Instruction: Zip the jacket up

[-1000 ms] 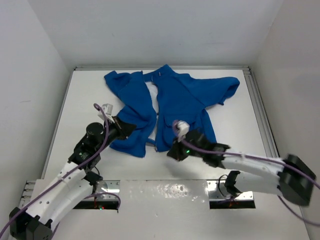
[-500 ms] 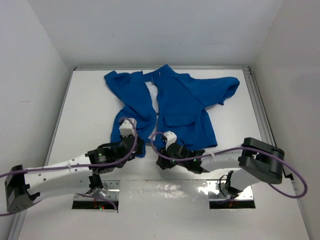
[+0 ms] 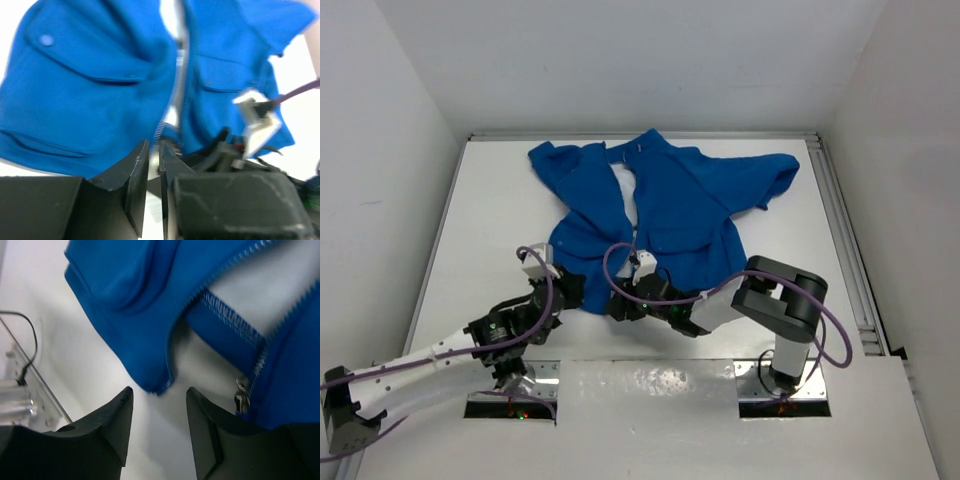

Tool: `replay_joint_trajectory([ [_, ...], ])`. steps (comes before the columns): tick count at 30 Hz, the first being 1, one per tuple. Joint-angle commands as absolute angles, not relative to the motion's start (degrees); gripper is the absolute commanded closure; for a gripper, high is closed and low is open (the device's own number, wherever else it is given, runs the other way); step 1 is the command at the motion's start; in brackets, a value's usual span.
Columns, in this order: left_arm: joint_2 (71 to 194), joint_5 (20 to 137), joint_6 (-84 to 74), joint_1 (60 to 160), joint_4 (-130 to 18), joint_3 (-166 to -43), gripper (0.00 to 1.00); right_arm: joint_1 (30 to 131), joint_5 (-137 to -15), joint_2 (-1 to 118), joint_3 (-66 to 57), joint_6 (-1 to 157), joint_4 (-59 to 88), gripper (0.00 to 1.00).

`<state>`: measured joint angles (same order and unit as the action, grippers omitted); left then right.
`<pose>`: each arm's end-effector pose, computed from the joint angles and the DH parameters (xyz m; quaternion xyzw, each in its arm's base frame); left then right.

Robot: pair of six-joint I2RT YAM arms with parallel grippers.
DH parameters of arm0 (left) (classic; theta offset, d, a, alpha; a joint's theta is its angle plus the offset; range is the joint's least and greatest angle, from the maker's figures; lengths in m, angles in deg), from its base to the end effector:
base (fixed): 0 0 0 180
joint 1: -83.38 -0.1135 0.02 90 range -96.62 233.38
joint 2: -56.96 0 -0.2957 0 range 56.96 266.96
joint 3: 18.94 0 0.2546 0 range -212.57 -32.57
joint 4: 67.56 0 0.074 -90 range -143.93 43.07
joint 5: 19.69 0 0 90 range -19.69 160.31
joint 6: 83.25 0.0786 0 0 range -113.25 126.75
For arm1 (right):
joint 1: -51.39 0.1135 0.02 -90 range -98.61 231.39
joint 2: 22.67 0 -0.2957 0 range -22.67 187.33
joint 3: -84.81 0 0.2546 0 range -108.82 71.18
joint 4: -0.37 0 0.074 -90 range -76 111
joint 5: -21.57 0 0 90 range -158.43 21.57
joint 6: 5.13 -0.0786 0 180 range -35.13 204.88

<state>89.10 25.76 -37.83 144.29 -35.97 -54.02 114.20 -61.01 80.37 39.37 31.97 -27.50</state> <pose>0.1153 -0.0938 0.2215 -0.0784 0.8153 -0.1784 0.5453 0.1713 0.3112 0.1113 -0.0422 0.8626 0.3944 0.3139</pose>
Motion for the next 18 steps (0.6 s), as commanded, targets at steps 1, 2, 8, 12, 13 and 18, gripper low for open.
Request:
replay_joint_trajectory([
  [1,88.43,33.99,-34.74,138.50,-41.35,-52.52,0.88,113.88,-61.49,82.97,37.35,29.59,-33.81,0.54],
  [2,87.90,36.54,-32.99,135.44,-43.01,-51.91,0.87,113.79,-61.66,83.41,36.39,29.68,-33.90,0.54],
  [8,88.42,45.79,-32.52,129.35,-44.43,-50.15,0.86,113.71,-59.38,85.87,34.80,29.94,-33.02,0.57],
  [12,88.07,47.72,-34.12,128.73,-42.51,-50.14,0.85,113.70,-60.08,87.89,34.54,29.07,-34.25,0.62],
  [13,87.55,48.16,-34.38,128.73,-41.89,-50.23,0.83,113.70,-60.52,88.42,34.01,28.80,-34.69,0.64],
  [18,86.13,48.77,-33.86,128.73,-38.03,-53.57,0.79,113.27,-60.34,90.00,34.98,27.92,-38.56,0.68],
])
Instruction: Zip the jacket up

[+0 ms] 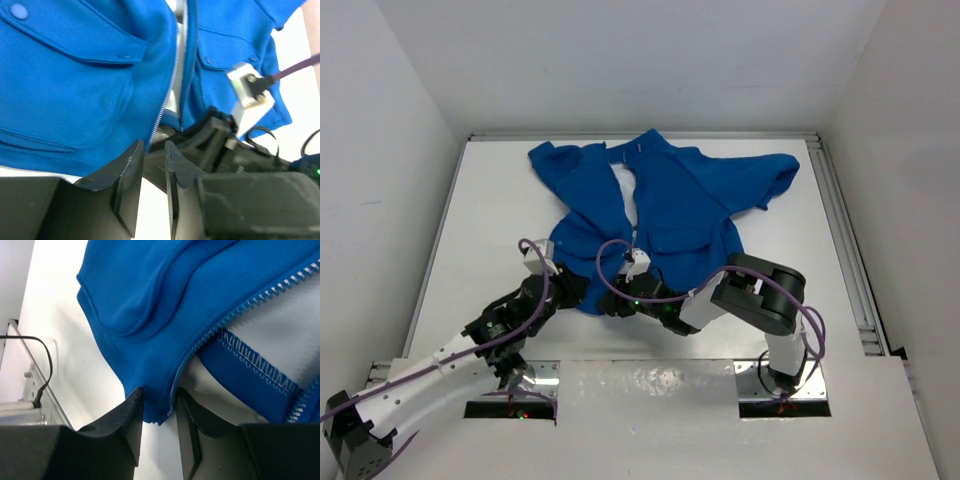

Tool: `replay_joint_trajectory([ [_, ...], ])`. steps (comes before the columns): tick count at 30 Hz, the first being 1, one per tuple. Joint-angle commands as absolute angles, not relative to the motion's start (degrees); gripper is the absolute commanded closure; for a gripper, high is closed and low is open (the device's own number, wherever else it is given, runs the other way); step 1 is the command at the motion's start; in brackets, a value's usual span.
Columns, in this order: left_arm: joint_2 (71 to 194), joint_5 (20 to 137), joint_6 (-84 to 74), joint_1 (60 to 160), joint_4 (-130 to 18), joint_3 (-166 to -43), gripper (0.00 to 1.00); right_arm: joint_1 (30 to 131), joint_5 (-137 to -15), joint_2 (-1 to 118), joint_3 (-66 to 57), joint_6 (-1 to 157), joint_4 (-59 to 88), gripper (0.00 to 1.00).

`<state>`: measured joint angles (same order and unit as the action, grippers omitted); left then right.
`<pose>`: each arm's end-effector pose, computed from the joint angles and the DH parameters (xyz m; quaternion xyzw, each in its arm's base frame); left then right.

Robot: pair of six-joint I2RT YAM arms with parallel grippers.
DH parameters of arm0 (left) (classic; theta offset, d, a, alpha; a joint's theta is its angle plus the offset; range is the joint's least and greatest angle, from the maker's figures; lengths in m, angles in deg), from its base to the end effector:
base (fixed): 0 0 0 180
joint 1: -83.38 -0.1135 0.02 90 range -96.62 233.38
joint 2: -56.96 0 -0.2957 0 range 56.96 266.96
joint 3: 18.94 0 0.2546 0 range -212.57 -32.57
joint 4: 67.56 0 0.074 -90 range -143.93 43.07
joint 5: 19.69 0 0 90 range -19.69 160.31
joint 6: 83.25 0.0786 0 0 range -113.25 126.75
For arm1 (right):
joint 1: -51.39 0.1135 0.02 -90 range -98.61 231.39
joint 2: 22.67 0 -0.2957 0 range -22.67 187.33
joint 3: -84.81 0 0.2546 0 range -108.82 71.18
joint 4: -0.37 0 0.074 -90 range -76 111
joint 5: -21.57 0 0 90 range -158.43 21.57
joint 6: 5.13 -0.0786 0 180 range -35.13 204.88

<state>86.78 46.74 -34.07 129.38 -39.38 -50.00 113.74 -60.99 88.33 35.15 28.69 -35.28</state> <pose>0.1255 -0.0848 0.1999 -0.0690 0.8384 -0.2253 0.4915 0.1877 0.3363 0.1003 -0.0110 0.8455 0.4284 0.3186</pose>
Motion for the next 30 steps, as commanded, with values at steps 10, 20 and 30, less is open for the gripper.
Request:
replay_joint_trajectory([
  [10,86.84,51.33,-34.91,128.73,-36.88,-54.28,0.64,110.90,-60.26,86.60,39.98,30.46,-53.14,1.00],
  [20,89.38,56.68,-34.56,128.73,-40.65,-54.11,0.48,103.26,-74.83,77.00,47.00,36.64,-67.17,1.00],
  [30,92.81,60.99,-33.24,128.73,-48.47,-52.70,0.41,98.23,-86.09,78.14,50.35,28.36,-80.66,1.00],
])
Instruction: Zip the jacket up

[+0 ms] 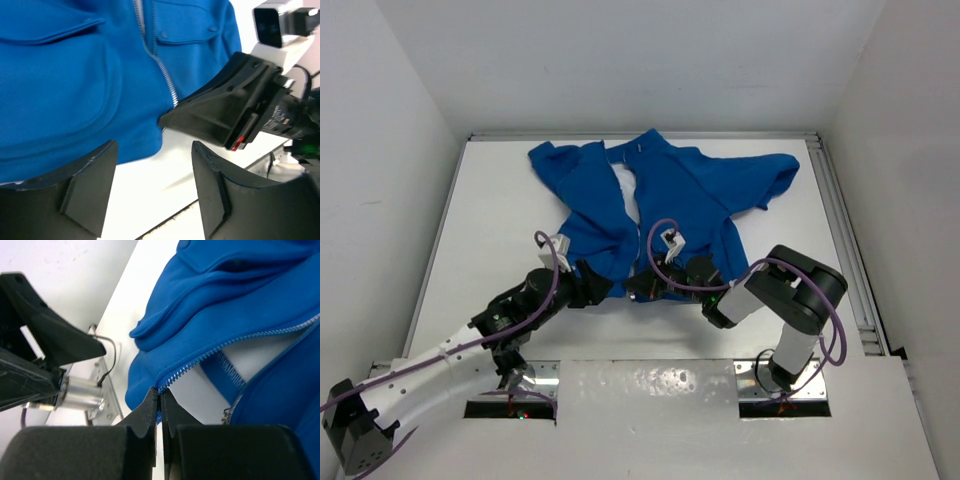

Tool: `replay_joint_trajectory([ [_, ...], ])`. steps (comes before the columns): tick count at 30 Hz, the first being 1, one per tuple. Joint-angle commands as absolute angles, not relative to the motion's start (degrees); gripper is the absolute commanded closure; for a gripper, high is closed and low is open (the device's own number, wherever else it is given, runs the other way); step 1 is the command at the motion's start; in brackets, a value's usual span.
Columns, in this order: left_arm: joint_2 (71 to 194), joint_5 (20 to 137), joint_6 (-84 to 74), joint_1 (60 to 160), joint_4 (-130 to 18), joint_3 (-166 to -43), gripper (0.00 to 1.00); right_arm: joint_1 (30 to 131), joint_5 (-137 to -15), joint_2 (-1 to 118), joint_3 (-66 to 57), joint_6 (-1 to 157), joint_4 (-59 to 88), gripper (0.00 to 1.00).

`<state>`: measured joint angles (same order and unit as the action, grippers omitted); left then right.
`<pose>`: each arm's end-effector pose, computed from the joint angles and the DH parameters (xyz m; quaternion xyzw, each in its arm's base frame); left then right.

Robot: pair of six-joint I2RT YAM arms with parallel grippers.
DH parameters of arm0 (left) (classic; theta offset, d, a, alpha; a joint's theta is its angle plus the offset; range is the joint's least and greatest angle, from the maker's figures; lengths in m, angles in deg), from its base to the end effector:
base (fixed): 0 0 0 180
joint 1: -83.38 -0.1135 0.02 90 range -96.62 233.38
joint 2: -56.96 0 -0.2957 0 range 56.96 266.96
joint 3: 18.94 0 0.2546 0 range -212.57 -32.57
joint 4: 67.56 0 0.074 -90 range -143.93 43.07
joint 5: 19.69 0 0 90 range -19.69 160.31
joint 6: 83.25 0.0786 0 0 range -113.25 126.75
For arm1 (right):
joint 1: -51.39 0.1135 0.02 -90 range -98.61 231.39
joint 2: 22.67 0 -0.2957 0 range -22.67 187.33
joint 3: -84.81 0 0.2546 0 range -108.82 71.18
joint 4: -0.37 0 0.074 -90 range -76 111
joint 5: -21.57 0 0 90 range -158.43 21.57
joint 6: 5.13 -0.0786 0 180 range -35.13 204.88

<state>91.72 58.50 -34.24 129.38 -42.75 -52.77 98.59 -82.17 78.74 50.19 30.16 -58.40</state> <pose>0.1280 -0.1094 0.2124 -0.0178 0.8439 -0.3009 0.4437 0.2090 0.2531 0.1484 -0.0292 0.7529 0.5626 0.3401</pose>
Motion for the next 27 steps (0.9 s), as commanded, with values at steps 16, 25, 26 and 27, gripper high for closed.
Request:
replay_joint_trajectory([
  [16,103.80,65.56,-29.64,128.73,-54.37,-53.75,0.51,98.15,-86.54,75.59,51.14,29.06,-80.04,1.00],
  [25,106.88,66.71,-28.32,128.73,-56.20,-53.05,0.55,98.15,-87.50,75.33,50.71,27.57,-81.27,1.00],
  [26,107.23,66.45,-28.32,128.73,-56.65,-52.96,0.58,98.15,-87.42,75.33,50.97,27.22,-81.45,1.00],
  [27,107.49,66.53,-28.14,128.65,-56.91,-53.13,0.59,98.15,-87.24,75.33,51.14,27.13,-81.80,1.00],
])
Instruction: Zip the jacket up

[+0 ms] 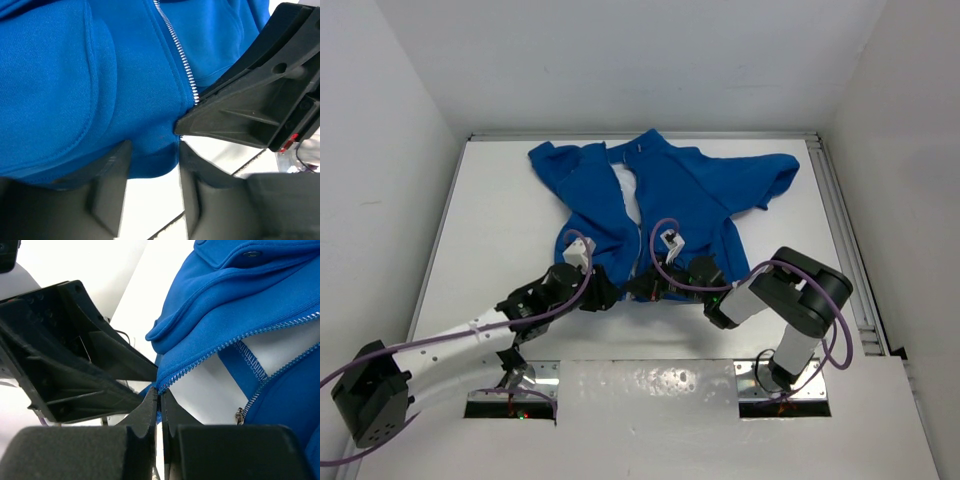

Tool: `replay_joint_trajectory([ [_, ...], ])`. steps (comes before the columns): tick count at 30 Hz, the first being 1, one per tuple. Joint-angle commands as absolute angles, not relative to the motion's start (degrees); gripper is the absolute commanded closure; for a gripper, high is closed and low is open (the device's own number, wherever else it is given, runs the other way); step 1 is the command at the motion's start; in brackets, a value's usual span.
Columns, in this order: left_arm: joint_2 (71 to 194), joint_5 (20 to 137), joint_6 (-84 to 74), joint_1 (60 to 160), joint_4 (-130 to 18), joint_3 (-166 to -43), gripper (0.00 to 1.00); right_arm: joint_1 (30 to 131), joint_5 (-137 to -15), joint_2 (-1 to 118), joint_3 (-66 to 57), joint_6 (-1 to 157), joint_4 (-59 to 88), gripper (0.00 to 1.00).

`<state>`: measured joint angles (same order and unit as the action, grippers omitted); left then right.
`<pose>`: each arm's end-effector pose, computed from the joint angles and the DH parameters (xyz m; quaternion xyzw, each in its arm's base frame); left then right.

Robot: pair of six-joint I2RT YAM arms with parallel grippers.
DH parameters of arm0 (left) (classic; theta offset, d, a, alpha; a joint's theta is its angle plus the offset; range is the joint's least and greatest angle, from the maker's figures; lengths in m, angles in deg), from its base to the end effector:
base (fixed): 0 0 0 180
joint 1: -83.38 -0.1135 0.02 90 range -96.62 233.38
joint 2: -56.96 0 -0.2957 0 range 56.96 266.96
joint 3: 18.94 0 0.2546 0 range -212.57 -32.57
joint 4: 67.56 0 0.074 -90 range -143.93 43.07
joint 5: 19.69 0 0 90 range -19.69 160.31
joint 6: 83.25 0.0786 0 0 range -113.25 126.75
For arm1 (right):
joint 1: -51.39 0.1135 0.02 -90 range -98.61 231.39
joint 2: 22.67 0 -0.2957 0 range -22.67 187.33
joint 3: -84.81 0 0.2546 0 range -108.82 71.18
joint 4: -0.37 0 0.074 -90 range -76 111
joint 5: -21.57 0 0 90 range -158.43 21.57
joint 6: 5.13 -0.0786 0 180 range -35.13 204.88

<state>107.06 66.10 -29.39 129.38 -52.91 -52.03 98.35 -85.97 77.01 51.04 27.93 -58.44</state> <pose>0.1455 -0.1424 0.1859 0.0572 0.8709 -0.2958 0.3883 0.2021 0.2511 0.1542 -0.0361 0.7467 0.5856 0.3132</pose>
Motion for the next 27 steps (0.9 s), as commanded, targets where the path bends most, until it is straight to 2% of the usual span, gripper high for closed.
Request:
replay_joint_trajectory([
  [1,107.84,66.71,-27.97,128.65,-57.18,-53.31,0.63,98.06,-87.24,75.50,51.06,26.96,-81.80,1.00],
  [5,108.72,66.97,-27.79,128.65,-59.20,-53.13,0.78,98.15,-87.33,75.51,51.49,26.60,-82.07,1.00],
  [13,109.60,68.99,-27.18,128.65,-60.79,-53.40,1.00,98.06,-86.89,75.94,51.59,26.34,-81.80,1.00],
  [20,106.45,68.56,-27.61,128.65,-61.40,-52.87,1.00,98.15,-86.10,75.59,51.41,25.64,-79.08,1.00],
  [21,105.40,67.51,-28.14,128.65,-61.92,-52.35,1.00,98.06,-86.01,74.72,51.67,25.46,-77.86,0.93],
  [22,103.38,64.98,-29.19,128.65,-62.01,-51.65,1.00,98.06,-84.79,73.06,52.80,25.55,-76.19,0.75],
  [23,102.49,63.65,-29.55,128.65,-61.84,-51.64,1.00,98.15,-84.00,73.04,53.34,25.81,-74.17,0.75],
  [24,101.61,62.41,-29.98,128.65,-60.88,-51.81,1.00,98.06,-83.64,70.43,53.69,26.25,-71.54,0.62],
  [27,98.36,58.63,-30.78,128.73,-60.69,-51.73,1.00,98.23,-82.85,64.29,54.22,29.58,-58.45,0.47],
])
